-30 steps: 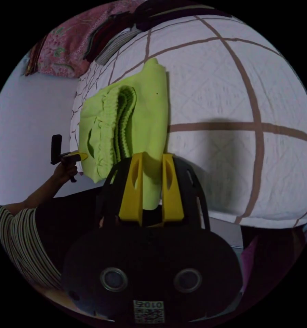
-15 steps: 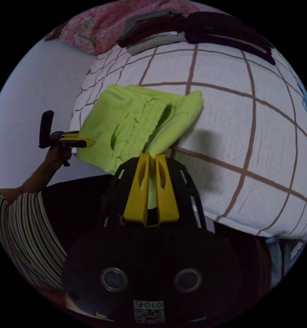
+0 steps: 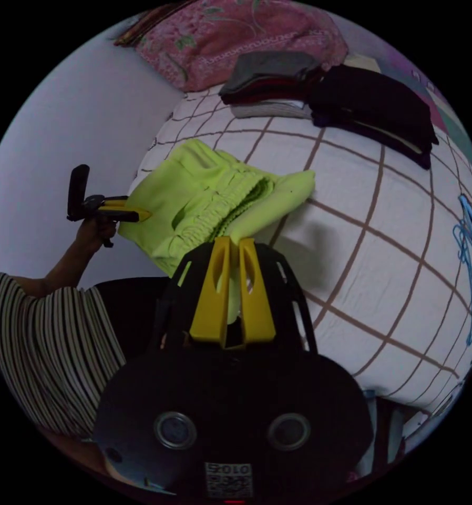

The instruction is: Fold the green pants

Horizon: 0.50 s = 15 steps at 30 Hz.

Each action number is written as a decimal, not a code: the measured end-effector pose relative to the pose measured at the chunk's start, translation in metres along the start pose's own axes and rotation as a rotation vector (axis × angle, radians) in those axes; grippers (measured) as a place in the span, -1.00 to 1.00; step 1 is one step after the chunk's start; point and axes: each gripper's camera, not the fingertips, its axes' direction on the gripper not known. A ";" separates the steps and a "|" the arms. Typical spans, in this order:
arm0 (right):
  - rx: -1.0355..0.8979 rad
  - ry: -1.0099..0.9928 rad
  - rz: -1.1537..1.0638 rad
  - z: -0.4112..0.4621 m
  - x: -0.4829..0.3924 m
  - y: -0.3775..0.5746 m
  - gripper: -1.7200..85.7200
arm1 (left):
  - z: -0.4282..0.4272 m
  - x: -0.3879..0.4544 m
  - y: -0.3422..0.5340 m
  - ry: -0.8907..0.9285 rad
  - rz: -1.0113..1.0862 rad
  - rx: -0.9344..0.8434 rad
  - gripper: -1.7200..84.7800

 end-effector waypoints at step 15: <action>0.109 0.099 -0.073 -0.201 0.017 -0.063 -0.86 | 0.021 0.111 -0.191 -0.035 0.161 0.118 -0.68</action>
